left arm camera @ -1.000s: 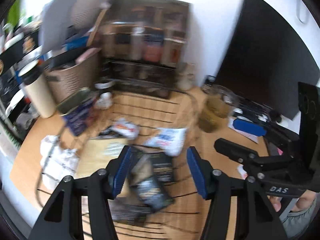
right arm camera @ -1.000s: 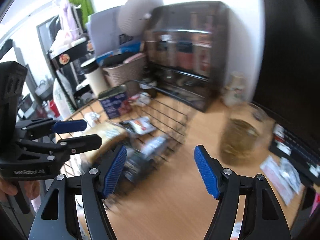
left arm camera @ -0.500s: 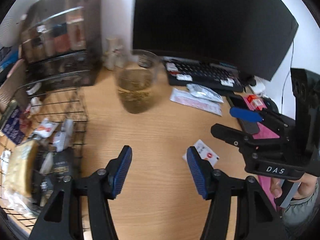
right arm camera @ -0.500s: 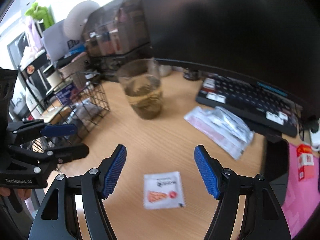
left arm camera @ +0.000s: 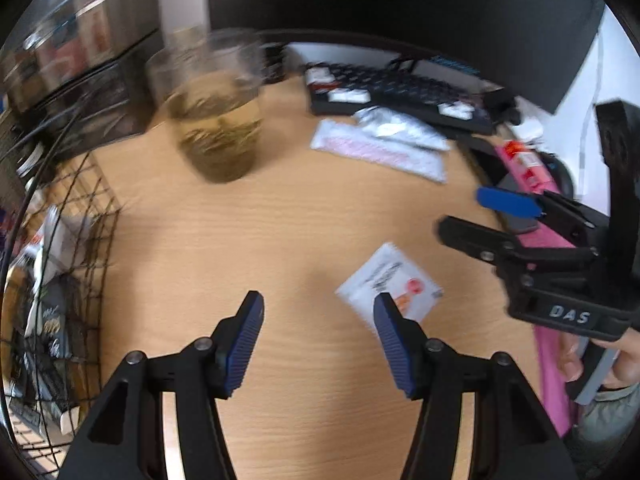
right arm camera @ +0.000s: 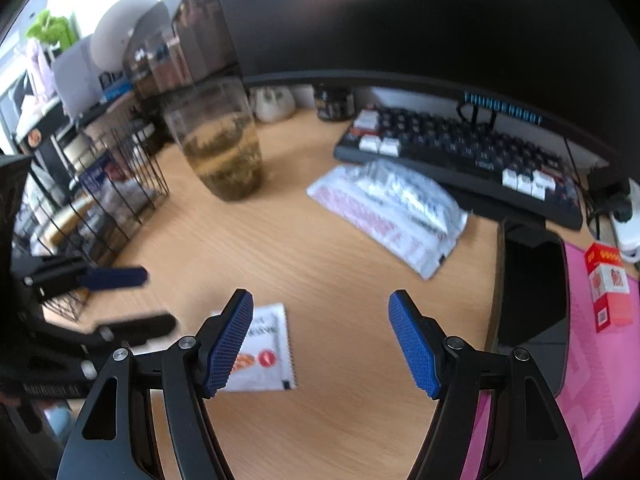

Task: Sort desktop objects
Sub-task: 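Return to the desk and grasp the last pizza-print snack packet with the left tool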

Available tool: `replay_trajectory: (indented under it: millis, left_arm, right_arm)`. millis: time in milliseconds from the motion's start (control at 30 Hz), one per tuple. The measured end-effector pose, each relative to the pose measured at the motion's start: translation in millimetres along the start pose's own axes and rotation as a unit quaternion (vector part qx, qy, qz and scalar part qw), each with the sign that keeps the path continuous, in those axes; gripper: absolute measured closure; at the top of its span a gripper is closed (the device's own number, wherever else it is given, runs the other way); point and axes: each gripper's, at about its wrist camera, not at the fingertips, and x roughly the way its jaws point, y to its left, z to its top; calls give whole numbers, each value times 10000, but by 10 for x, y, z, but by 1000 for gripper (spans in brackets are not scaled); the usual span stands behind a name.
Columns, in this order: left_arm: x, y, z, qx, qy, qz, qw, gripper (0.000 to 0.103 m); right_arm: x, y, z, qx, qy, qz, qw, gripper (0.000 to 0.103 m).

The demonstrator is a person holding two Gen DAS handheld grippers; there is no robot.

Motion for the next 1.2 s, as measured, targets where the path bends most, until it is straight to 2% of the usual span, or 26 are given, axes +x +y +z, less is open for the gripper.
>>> replay_trajectory:
  millis: [233,333,400,600,700,867,1033,1200]
  left_arm:
    - [200,91,-134,-73,267,67,9996,40]
    - [274,15,-161,54,311,59,9995,39]
    - [293,-18,-155,104,279,84,9995,38]
    - [368,-68,-35,241,212,219,9992,36]
    - [402,13,45,154,182,298,9993,36]
    - [295,109,32,-35,130,163,9998,36]
    - [213,-151,-46,199,164,-158,9995,36]
    - [300,-441,-40,383,269,-197,9987,36]
  right_arm:
    - [179,37,-190,-268,189,-341,9989,33]
    - [210,36,-231,-419,143,-768,9961,33]
    - [248,29,-253,-442,193,-851,9952,33]
    - [283,108,-304,-458,261,-734,9959,33]
    - [261,217,-348,-550,267,-666,9959,33]
    - [203,193,-371,-419,269,-542,9973,33]
    - [30,56,-307,-120,12,-539,9985,33]
    - [-137,-16,-398,-42,-92,-577,9983,33]
